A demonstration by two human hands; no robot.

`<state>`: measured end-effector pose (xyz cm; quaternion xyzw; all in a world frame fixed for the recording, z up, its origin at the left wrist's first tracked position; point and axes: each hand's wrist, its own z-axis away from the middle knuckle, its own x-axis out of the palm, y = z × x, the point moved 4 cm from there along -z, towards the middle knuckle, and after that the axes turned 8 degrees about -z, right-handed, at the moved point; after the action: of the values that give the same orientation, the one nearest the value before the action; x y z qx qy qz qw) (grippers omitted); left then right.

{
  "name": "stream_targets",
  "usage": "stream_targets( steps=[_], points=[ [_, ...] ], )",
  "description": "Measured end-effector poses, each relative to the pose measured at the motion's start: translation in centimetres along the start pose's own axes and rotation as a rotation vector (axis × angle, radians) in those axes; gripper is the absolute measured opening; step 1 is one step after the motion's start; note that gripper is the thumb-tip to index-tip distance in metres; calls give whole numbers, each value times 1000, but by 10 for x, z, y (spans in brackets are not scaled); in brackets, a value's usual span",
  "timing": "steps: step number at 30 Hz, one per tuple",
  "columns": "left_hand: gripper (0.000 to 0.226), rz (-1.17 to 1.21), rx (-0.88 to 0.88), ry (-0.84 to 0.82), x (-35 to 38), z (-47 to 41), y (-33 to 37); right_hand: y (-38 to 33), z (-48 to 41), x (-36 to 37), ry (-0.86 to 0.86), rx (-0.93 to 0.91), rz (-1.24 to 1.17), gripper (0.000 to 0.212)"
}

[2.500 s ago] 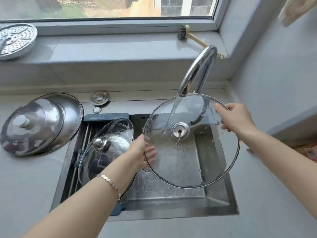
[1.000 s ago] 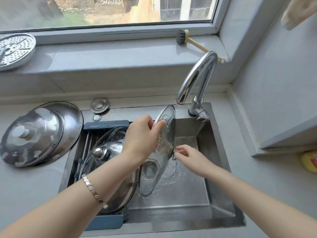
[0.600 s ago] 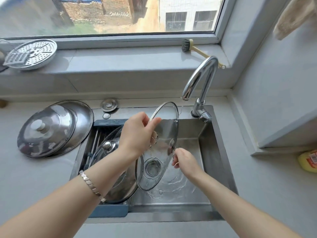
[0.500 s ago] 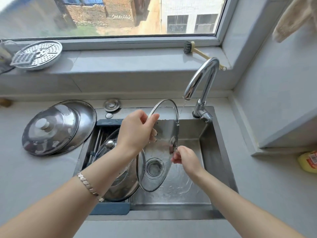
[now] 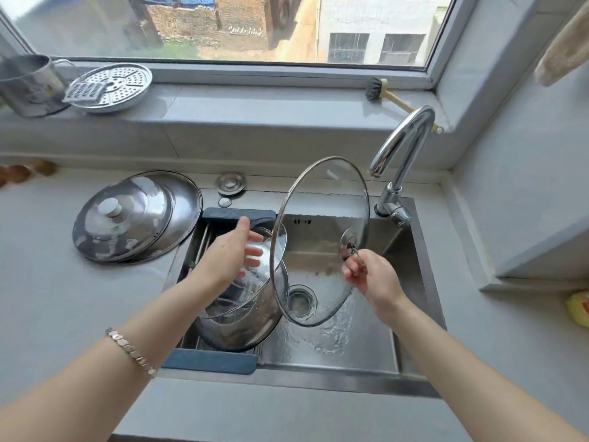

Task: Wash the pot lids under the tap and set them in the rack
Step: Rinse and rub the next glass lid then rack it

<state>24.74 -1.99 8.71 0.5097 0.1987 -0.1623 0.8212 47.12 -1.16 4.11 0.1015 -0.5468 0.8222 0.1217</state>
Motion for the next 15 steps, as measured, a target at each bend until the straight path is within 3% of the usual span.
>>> stream_targets(
  steps=[8,15],
  points=[
    [42,-31,-63,-11,-16,4,-55,8,4,12,-10,-22,133,39],
    [26,131,-73,109,-51,10,-86,-1,4,47,-26,-121,650,37]
  ],
)
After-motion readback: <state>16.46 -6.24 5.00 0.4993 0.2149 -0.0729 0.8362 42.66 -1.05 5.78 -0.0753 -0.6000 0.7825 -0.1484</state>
